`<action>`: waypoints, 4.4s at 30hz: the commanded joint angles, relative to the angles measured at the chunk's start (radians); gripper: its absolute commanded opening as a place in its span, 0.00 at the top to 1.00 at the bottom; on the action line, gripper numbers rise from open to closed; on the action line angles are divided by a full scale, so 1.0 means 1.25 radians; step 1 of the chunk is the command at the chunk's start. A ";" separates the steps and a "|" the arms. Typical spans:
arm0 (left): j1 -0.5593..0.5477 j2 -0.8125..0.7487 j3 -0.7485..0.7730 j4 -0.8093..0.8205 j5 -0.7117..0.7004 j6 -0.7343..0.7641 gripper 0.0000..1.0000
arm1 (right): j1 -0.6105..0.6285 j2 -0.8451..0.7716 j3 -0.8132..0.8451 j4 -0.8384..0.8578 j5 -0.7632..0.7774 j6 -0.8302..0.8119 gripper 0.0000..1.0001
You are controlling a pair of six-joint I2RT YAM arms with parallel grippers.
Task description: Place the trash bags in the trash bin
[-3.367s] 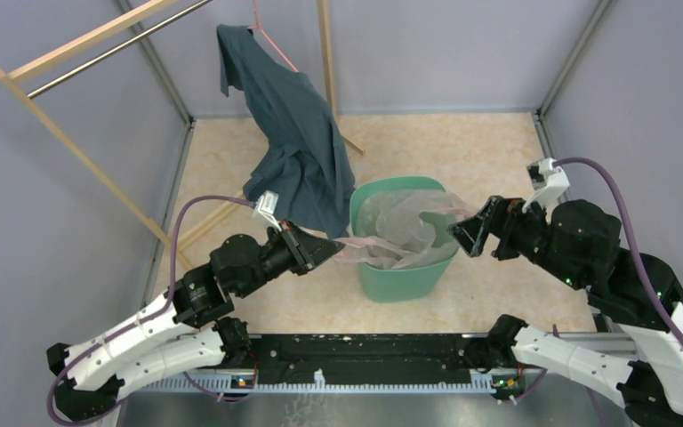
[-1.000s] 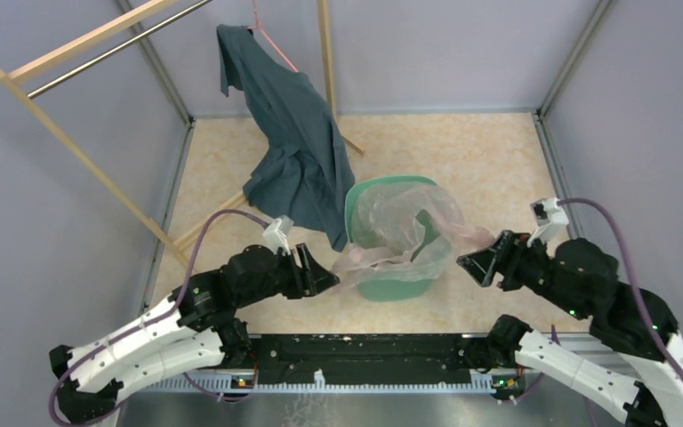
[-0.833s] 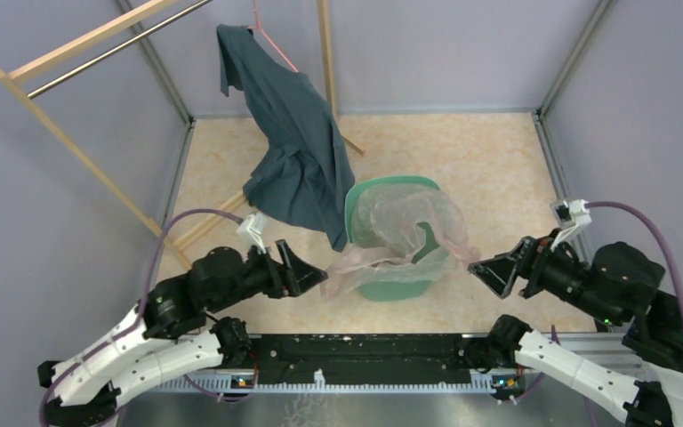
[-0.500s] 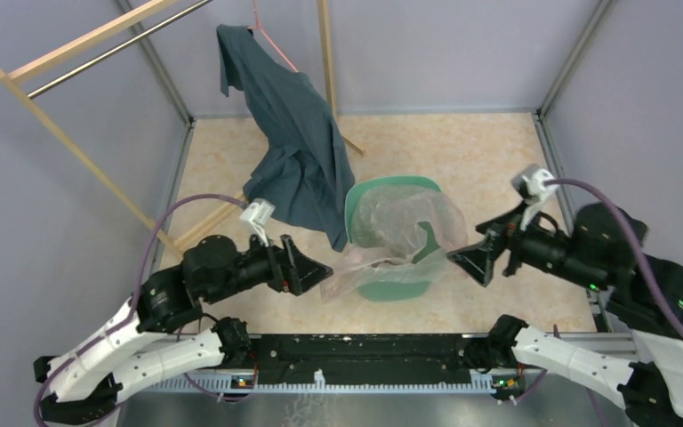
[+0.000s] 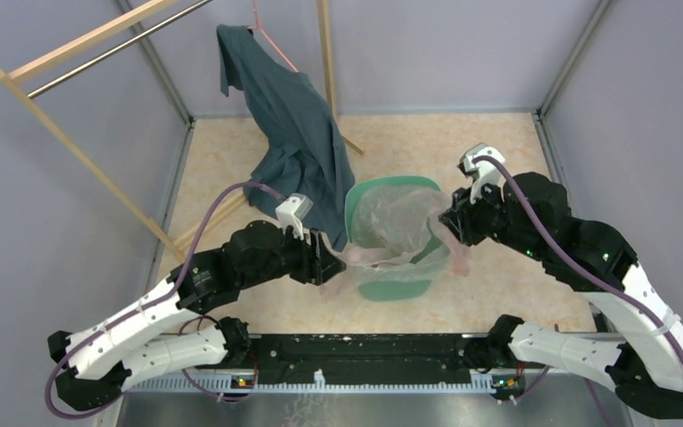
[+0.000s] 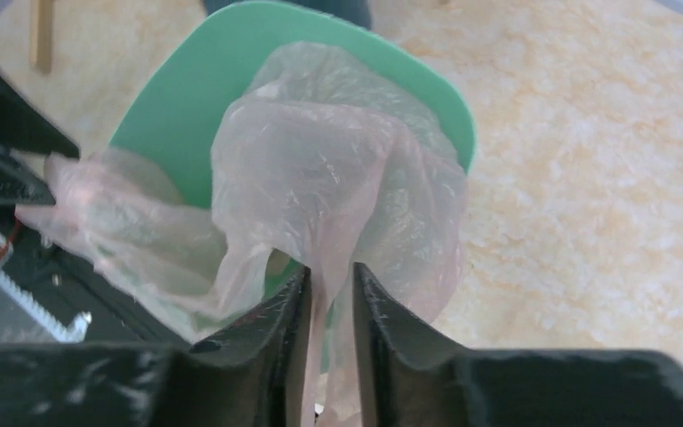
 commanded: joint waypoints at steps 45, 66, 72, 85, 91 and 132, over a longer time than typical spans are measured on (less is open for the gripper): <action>0.001 0.018 -0.044 0.185 -0.640 -0.172 1.00 | -0.339 0.173 -0.151 0.414 0.042 0.120 0.90; 0.016 0.154 -0.007 0.150 -0.511 -0.125 1.00 | -0.344 0.194 -0.186 0.430 0.015 0.130 0.90; 0.026 0.177 0.084 0.222 -0.554 0.018 1.00 | -0.381 0.171 -0.239 0.440 -0.018 0.156 0.90; 0.159 0.298 0.060 0.254 -0.487 0.006 1.00 | -0.382 0.183 -0.246 0.463 -0.064 0.173 0.86; 0.159 0.232 -0.053 0.209 -0.400 -0.093 1.00 | -0.382 0.208 -0.199 0.453 -0.088 0.167 0.85; 0.160 0.211 -0.173 0.220 -0.186 -0.156 1.00 | -0.394 0.151 -0.258 0.415 -0.058 0.163 0.80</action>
